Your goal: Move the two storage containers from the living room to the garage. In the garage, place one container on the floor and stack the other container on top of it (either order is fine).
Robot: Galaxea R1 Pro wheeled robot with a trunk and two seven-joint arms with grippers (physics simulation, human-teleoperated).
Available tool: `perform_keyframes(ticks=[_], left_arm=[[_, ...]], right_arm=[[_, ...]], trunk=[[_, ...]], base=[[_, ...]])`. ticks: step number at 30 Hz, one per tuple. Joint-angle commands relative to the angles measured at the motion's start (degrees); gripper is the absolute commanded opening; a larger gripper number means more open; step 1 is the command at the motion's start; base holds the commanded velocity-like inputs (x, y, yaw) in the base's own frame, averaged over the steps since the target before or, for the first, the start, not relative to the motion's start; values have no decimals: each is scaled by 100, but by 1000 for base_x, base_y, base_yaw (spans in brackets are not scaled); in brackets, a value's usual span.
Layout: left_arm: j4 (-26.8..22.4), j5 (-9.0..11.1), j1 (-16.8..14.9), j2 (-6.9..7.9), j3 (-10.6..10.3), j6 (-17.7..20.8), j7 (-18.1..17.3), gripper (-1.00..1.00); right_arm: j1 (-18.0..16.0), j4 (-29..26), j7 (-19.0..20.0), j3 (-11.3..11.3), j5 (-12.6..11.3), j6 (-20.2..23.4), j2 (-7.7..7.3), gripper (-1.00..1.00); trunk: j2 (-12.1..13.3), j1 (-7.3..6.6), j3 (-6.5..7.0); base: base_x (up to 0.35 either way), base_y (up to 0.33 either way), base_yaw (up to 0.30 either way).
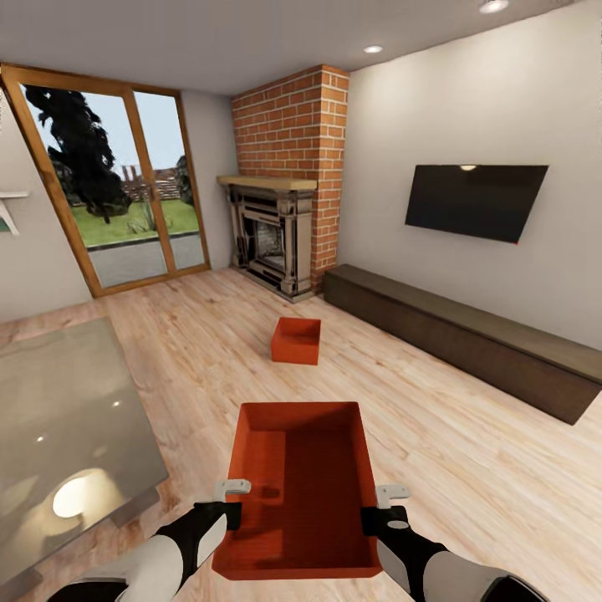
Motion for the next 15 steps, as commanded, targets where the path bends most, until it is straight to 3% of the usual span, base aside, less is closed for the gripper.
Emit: perform_keyframes(ticks=[1, 15], left_arm=[[-12, -87, -1, 26, -25, 44, 155, -100], [-12, -87, -2, 30, -25, 44, 155, -100]], right_arm=[[-6, 11, -61, 17, -70, -39, -35, -100], [-6, 11, -62, 19, -70, -39, -35, -100]], trunk=[[-8, 2, 0], [-8, 2, 122]], base=[[0, 0, 0], [0, 0, 0]])
